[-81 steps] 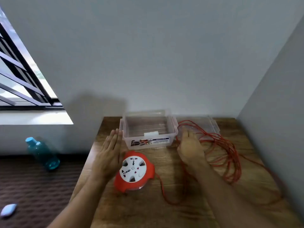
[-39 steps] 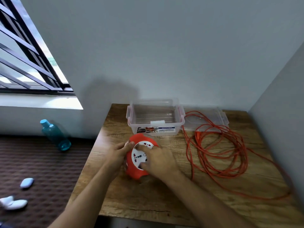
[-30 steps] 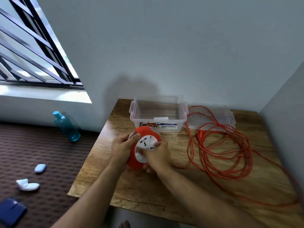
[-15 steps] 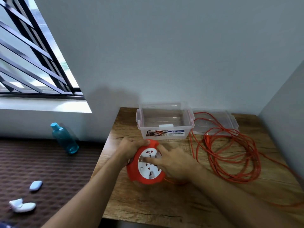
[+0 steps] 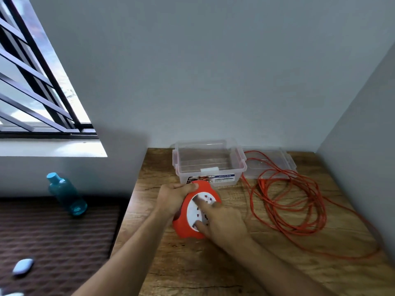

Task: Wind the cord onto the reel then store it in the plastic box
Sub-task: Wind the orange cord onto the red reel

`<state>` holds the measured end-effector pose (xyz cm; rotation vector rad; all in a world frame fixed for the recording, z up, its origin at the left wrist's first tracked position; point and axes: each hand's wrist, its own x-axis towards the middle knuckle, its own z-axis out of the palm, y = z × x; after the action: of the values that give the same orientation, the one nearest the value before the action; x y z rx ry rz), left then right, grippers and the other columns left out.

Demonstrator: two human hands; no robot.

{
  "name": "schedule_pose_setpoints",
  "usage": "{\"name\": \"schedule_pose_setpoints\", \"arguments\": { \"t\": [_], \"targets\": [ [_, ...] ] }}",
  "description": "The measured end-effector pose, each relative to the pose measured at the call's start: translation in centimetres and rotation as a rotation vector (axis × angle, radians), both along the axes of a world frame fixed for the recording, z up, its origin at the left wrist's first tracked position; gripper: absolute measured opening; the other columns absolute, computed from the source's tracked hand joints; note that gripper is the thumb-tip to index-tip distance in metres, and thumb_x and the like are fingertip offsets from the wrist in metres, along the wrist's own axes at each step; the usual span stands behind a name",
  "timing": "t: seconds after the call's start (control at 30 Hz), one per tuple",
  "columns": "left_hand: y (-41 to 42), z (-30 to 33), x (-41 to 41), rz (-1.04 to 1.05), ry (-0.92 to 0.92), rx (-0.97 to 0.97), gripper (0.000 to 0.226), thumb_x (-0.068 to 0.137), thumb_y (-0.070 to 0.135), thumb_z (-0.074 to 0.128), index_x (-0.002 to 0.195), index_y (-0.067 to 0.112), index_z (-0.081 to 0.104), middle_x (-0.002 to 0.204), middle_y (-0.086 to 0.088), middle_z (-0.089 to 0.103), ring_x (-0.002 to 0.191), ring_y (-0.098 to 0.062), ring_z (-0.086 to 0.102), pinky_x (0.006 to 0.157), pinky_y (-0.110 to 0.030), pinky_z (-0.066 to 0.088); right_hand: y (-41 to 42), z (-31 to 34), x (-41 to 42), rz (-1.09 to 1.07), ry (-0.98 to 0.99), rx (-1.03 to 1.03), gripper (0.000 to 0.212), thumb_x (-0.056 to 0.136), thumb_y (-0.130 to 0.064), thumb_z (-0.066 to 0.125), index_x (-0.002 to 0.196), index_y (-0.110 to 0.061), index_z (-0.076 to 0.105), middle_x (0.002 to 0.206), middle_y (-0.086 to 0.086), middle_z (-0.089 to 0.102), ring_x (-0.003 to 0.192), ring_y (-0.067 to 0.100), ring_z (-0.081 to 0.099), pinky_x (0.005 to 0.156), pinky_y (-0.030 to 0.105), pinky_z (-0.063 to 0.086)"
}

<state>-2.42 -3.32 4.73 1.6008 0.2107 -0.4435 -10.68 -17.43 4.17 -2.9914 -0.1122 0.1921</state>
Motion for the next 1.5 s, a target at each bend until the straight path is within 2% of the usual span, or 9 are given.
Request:
{"name": "schedule_pose_setpoints", "arguments": {
  "t": [0.2,0.27,0.47,0.63,0.9,1.07,1.2,1.4,1.5],
  "targets": [
    [-2.0,-1.2,-1.4,0.075,-0.055,-0.072,0.016,0.078,0.018,0.088,0.091,0.011,0.084,0.083,-0.012,0.082,0.082,-0.033,0.080,0.079,-0.047,0.065,2.0,0.3,0.5,-0.974,0.210,1.337,0.049,0.091,-0.051,0.062,0.110,-0.006,0.062,0.072,0.012,0.074,0.053,0.023,0.068,0.047,0.029,0.052],
    [-2.1,-1.2,-1.4,0.083,-0.061,-0.077,0.020,0.077,0.018,0.088,0.095,0.009,0.084,0.085,-0.013,0.082,0.083,-0.033,0.080,0.082,-0.052,0.065,1.5,1.1,0.1,-1.001,0.299,1.437,0.044,0.097,-0.046,0.059,0.107,-0.004,0.064,0.071,0.012,0.074,0.052,0.021,0.068,0.047,0.029,0.053],
    [-0.4,0.7,-0.3,0.054,0.050,-0.141,0.022,0.086,0.024,0.081,0.097,0.005,0.075,0.082,-0.014,0.082,0.066,-0.030,0.079,0.052,-0.034,0.062,-3.4,1.1,-1.8,-0.123,-0.266,0.138,0.038,0.096,-0.038,0.056,0.132,-0.027,0.055,0.121,0.007,0.067,0.084,0.027,0.070,0.064,0.035,0.054],
    [0.1,1.8,1.0,-0.158,0.019,-0.045,0.035,0.085,0.025,0.082,0.112,0.006,0.073,0.091,-0.015,0.082,0.074,-0.033,0.080,0.057,-0.035,0.063,-5.6,0.3,-0.6,0.575,-0.314,-0.247,0.058,0.097,-0.030,0.061,0.146,-0.043,0.035,0.151,0.017,0.041,0.123,0.037,0.056,0.081,0.048,0.058],
    [-1.5,2.2,1.9,-0.199,-0.053,0.136,0.034,0.083,0.035,0.083,0.098,0.004,0.078,0.082,-0.010,0.082,0.072,-0.030,0.080,0.070,-0.044,0.066,-4.9,1.6,2.1,0.534,-0.162,-0.368,0.069,0.097,-0.053,0.054,0.154,-0.037,0.017,0.137,0.020,0.055,0.108,0.039,0.065,0.079,0.044,0.057],
    [-3.1,1.8,0.4,0.041,-0.079,-0.165,0.018,0.084,0.017,0.083,0.090,0.000,0.080,0.087,-0.019,0.081,0.076,-0.034,0.079,0.067,-0.045,0.066,-2.5,1.3,0.6,-0.436,-0.227,0.512,0.071,0.081,-0.069,0.057,0.139,-0.030,0.041,0.117,0.005,0.070,0.097,0.028,0.070,0.075,0.039,0.059],
    [-3.8,0.7,-0.3,0.063,-0.156,-0.099,0.017,0.081,0.018,0.085,0.095,0.008,0.082,0.088,-0.011,0.082,0.081,-0.030,0.080,0.075,-0.048,0.066,-0.6,1.3,0.4,-0.847,0.096,1.283,0.056,0.093,-0.049,0.062,0.135,-0.020,0.038,0.095,0.010,0.073,0.054,0.024,0.070,0.041,0.027,0.048],
    [-2.7,1.1,0.4,0.056,-0.007,-0.181,0.022,0.087,0.019,0.080,0.101,0.003,0.075,0.086,-0.015,0.081,0.069,-0.030,0.079,0.055,-0.034,0.063,-5.3,2.1,-0.9,-0.153,-0.262,0.148,0.044,0.097,-0.040,0.053,0.139,-0.029,0.048,0.122,0.004,0.069,0.089,0.024,0.072,0.075,0.036,0.058],
    [-2.5,1.7,1.2,-0.034,-0.002,-0.101,0.029,0.085,0.026,0.081,0.102,0.003,0.076,0.090,-0.016,0.082,0.075,-0.034,0.080,0.062,-0.038,0.064,-6.6,2.2,-0.6,0.312,-0.265,-0.127,0.053,0.097,-0.032,0.059,0.147,-0.033,0.039,0.144,0.012,0.051,0.100,0.034,0.069,0.067,0.043,0.059]
  ]
}}
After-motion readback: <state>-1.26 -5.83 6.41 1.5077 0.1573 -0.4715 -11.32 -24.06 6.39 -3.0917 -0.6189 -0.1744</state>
